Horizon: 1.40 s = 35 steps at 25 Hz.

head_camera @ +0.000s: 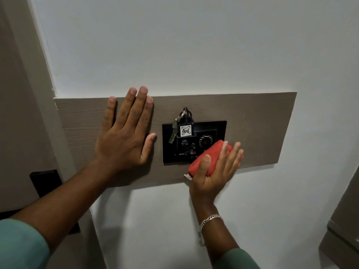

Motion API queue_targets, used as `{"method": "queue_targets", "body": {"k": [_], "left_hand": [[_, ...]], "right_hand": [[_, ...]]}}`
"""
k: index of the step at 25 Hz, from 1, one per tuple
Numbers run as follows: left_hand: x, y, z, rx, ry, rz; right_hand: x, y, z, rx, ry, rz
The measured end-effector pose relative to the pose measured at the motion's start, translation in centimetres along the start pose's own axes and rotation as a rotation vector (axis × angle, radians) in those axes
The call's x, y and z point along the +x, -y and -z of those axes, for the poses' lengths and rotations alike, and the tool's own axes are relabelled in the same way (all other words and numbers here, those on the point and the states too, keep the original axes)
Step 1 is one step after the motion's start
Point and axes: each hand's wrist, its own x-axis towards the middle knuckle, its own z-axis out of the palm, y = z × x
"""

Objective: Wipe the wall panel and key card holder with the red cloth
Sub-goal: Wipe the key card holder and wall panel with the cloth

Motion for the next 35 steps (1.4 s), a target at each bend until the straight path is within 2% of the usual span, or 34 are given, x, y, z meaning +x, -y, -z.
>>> {"method": "queue_targets", "body": {"k": [4, 6, 9, 14, 16, 18, 20, 23, 26, 28, 29, 32, 33, 35], "left_hand": [[0.0, 0.1, 0.0, 0.006, 0.013, 0.009], [0.0, 0.1, 0.1, 0.009, 0.011, 0.012], [0.0, 0.1, 0.0, -0.002, 0.013, 0.004], [-0.1, 0.1, 0.1, -0.002, 0.010, 0.008], [0.0, 0.2, 0.2, -0.003, 0.012, 0.008], [0.0, 0.2, 0.2, -0.013, 0.012, 0.016], [-0.1, 0.1, 0.1, -0.007, 0.012, 0.021], [-0.1, 0.1, 0.1, 0.002, 0.015, 0.016], [-0.1, 0.2, 0.2, 0.004, 0.018, 0.023], [0.0, 0.1, 0.3, 0.006, 0.029, 0.024], [0.0, 0.1, 0.4, 0.008, 0.033, 0.022], [-0.1, 0.0, 0.4, 0.012, 0.041, 0.022], [-0.1, 0.0, 0.4, 0.013, 0.042, 0.023], [0.0, 0.1, 0.4, 0.013, 0.040, 0.020]], "right_hand": [[-1.4, 2.3, -1.0, 0.121, -0.070, -0.196], [-2.4, 3.7, -1.6, 0.159, -0.052, -0.237], [-4.2, 3.6, -1.4, 0.117, 0.070, -0.108], [-2.5, -0.8, 1.2, -0.032, 0.248, 0.193], [-1.4, -1.4, 1.8, -0.001, 0.239, 0.138], [-0.5, -1.1, 2.1, 0.109, 0.156, 0.010], [0.6, -0.4, 2.4, 0.240, 0.077, 0.006], [3.2, 1.7, 1.9, 0.262, 0.122, 0.178], [4.8, 2.8, 0.9, 0.029, 0.247, 0.425], [5.0, 2.0, 1.0, -0.011, 0.254, 0.508], [5.0, 1.7, 1.1, 0.017, 0.236, 0.482], [4.0, 3.2, 0.2, 0.149, 0.102, 0.212], [3.5, 4.3, -0.3, 0.162, 0.084, 0.193], [2.2, 5.3, -1.0, 0.080, 0.116, 0.349]]}}
